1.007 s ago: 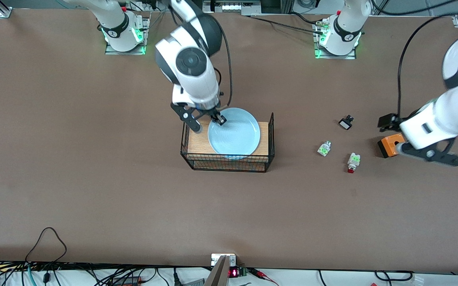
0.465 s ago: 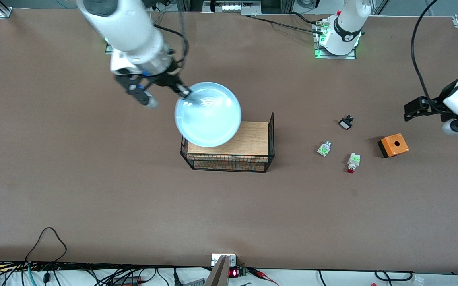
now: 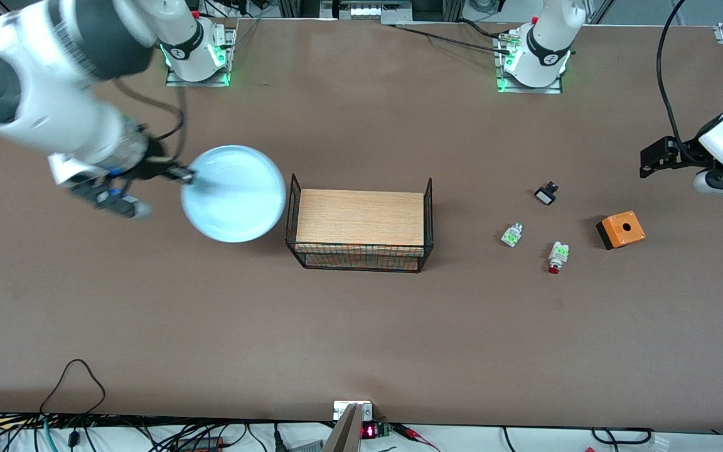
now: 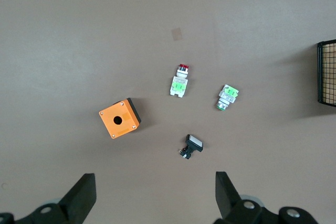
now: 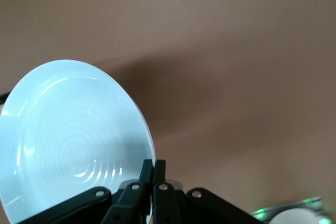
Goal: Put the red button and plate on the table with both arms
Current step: 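Lift the plate out of the basket with the right gripper, then lower the plate onto the table and open the right gripper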
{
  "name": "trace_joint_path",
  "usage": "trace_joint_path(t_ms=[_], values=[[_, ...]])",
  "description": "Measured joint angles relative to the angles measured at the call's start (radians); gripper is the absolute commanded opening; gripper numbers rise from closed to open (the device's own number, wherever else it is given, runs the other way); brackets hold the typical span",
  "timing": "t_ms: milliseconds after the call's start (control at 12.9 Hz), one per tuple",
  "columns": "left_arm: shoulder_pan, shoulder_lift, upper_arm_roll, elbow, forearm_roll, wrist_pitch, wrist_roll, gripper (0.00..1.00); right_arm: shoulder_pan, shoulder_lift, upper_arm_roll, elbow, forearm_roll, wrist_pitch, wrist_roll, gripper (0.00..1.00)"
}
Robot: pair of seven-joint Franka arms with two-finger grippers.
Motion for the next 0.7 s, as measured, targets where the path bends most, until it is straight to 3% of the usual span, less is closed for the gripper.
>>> trace_joint_path(t_ms=[387, 697], values=[[-0.001, 0.000, -0.002, 0.000, 0.000, 0.000, 0.001, 1.00, -0.153, 0.007, -0.001, -0.182, -0.069, 0.139, -0.339, 0.00], [-0.006, -0.001, -0.003, 0.000, 0.000, 0.000, 0.001, 1.00, -0.213, 0.031, -0.001, -0.451, -0.085, 0.499, -0.517, 0.00]])
